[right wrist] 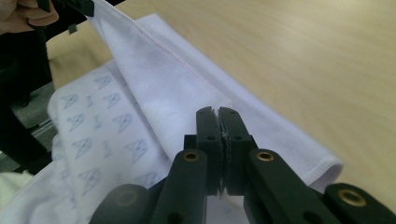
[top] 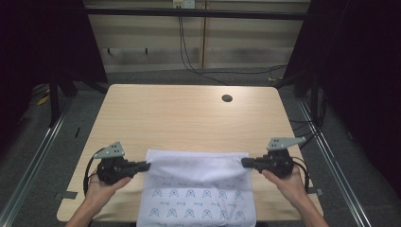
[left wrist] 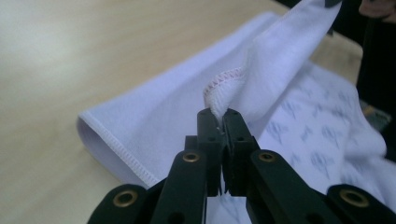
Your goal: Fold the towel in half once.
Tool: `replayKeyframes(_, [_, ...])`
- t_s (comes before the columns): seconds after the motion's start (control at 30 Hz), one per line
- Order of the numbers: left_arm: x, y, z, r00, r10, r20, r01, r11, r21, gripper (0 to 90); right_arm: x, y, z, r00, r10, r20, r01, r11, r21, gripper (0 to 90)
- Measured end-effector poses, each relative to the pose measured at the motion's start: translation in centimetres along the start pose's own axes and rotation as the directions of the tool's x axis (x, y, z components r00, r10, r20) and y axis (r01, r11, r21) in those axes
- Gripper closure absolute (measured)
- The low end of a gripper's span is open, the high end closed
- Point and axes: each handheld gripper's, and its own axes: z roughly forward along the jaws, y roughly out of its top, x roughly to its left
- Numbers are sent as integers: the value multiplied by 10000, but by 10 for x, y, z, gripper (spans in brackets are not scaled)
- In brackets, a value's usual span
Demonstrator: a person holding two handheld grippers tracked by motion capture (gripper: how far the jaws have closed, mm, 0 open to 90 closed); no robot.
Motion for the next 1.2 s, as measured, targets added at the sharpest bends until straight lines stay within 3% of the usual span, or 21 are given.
replayKeyframes(0.03, [-8,-11,0,9999,58,141,-65,9985,540,876,6,-7,1,10000,-13,-78,15,9998,209,882])
replayKeyframes(0.07, [-8,-11,0,9999,58,141,-65,9985,540,876,6,-7,1,10000,-13,-78,15,9998,209,882])
replayKeyframes(0.1, [-15,-25,3,9996,86,258,-112,9948,1014,875,18,-22,2,9996,110,-275,-95,9985,537,882])
replayKeyframes(0.13, [-15,-25,3,9996,86,258,-112,9948,1014,875,18,-22,2,9996,110,-275,-95,9985,537,882])
replayKeyframes(0.17, [-18,-34,6,9989,-81,453,25,9924,1229,875,29,-39,6,9990,169,-403,-128,9950,994,882])
replayKeyframes(0.27, [-26,-54,14,9975,-463,529,370,9856,1652,875,34,-54,10,9994,80,-337,-19,9841,1778,882])
replayKeyframes(0.33, [-30,-56,16,9981,-273,546,162,9808,1941,875,32,-63,10,9991,346,-243,-289,9784,2045,882])
replayKeyframes(0.43, [-27,-59,23,9979,-471,444,353,9707,2378,875,29,-75,13,9971,757,-101,-710,9676,2424,881])
replayKeyframes(0.5, [-25,-58,28,9973,-533,498,386,9652,2586,875,29,-76,16,9979,642,18,-623,9611,2692,882])
replayKeyframes(0.6, [-23,-57,31,9980,-442,462,307,9649,2607,876,29,-76,22,9976,688,109,-690,9548,2890,883])
replayKeyframes(0.7, [-18,-55,33,9994,-286,193,229,9681,2496,877,25,-73,26,9980,563,270,-616,9586,2780,884])
replayKeyframes(0.87, [-2,-46,39,9989,-279,-364,356,9717,2334,877,8,-61,37,9961,370,799,-568,9633,2625,884])
replayKeyframes(0.9, [8,-39,45,9973,-184,-712,341,9735,2260,877,2,-57,40,9952,345,920,-576,9637,2606,884])
replayKeyframes(1.03, [30,-26,59,9934,-307,-1104,527,9778,2028,877,-22,-42,52,9891,370,1425,-719,9659,2487,884])
replayKeyframes(1.07, [30,-26,59,9934,-307,-1104,527,9778,2028,877,-22,-42,52,9891,370,1425,-719,9659,2487,884])
replayKeyframes(1.1, [41,-18,66,9904,-391,-1329,650,9783,1966,877,-34,-34,57,9845,475,1688,-886,9654,2453,884])
replayKeyframes(1.2, [53,-8,75,9841,-353,-1742,687,9795,1895,877,-51,-24,66,9776,492,2045,-970,9682,2307,884])
